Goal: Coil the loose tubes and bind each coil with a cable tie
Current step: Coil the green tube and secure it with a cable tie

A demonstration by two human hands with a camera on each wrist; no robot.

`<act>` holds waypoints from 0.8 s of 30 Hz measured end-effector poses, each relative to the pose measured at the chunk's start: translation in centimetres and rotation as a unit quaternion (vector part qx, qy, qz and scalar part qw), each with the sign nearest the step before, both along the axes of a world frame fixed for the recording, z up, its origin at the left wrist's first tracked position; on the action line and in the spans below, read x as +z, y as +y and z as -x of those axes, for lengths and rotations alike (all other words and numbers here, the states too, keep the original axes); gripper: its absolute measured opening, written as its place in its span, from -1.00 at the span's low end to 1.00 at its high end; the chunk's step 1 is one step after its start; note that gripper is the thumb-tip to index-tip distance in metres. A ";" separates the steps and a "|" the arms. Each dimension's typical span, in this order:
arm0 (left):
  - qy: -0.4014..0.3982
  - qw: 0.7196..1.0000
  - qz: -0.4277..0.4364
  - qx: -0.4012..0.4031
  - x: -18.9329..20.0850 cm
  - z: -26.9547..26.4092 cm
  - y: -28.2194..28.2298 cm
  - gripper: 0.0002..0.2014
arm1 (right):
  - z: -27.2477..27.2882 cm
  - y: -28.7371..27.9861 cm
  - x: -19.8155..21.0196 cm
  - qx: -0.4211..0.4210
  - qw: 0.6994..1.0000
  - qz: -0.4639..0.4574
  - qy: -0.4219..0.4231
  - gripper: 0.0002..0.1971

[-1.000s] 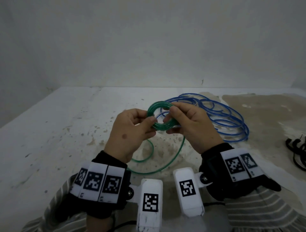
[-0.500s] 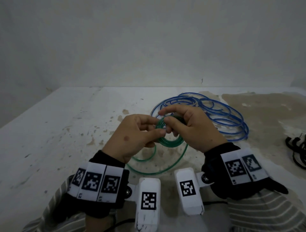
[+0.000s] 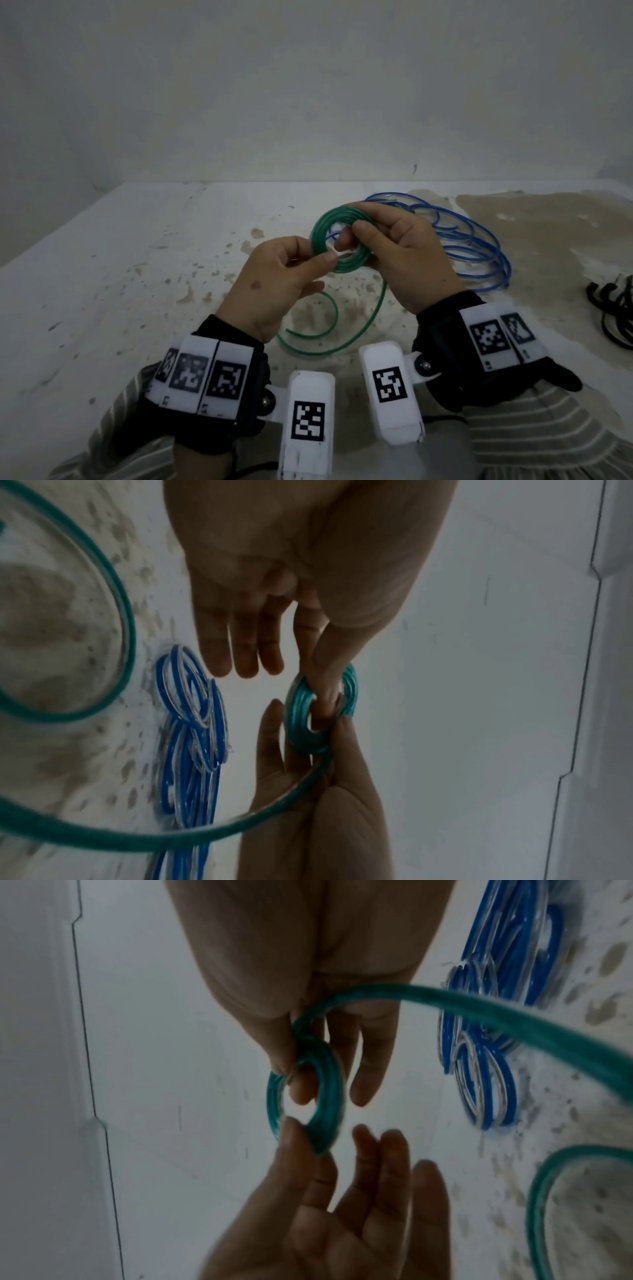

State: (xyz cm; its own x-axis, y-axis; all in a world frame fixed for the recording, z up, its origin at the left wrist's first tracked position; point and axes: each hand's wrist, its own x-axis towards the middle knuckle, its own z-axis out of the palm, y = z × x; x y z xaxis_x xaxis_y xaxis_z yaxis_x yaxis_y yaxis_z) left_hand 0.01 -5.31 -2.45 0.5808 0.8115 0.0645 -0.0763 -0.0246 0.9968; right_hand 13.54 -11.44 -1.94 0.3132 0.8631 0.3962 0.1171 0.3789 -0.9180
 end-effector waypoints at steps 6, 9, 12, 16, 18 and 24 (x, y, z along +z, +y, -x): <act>-0.001 0.993 -0.111 -0.031 0.5 0.8 0.1 -0.72 | -0.4 -0.4 0.0 0.037 0.997 -0.009 -0.063 -0.73; -0.016 0.993 -0.119 -0.004 0.7 1.1 0.4 -0.73 | -0.4 -0.6 -0.1 0.027 0.988 0.001 -0.151 -0.71; 0.061 0.989 -0.134 0.004 0.3 1.0 0.5 -0.88 | -0.2 -0.5 -0.5 0.011 0.979 0.033 -0.202 -0.70; 0.064 0.989 -0.135 0.009 0.0 0.8 0.6 -0.90 | 0.0 -0.3 -0.5 -0.013 0.984 0.030 -0.172 -0.80; 0.007 0.996 -0.085 0.028 0.1 0.6 0.5 -0.93 | 0.2 -0.2 -0.2 -0.022 0.993 0.007 -0.112 -0.85; -0.074 0.996 0.044 0.020 0.2 0.2 0.4 -0.93 | 0.4 0.0 0.0 -0.011 1.000 0.008 -0.003 -0.79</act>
State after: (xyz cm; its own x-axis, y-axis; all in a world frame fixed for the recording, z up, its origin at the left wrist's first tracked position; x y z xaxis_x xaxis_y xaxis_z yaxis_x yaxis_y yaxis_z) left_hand -0.22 -4.92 -2.30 0.5366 0.8406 0.0745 -0.2239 0.0568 0.9729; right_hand 13.11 -11.47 -1.91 0.3294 0.8622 0.3847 0.1297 0.3623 -0.9230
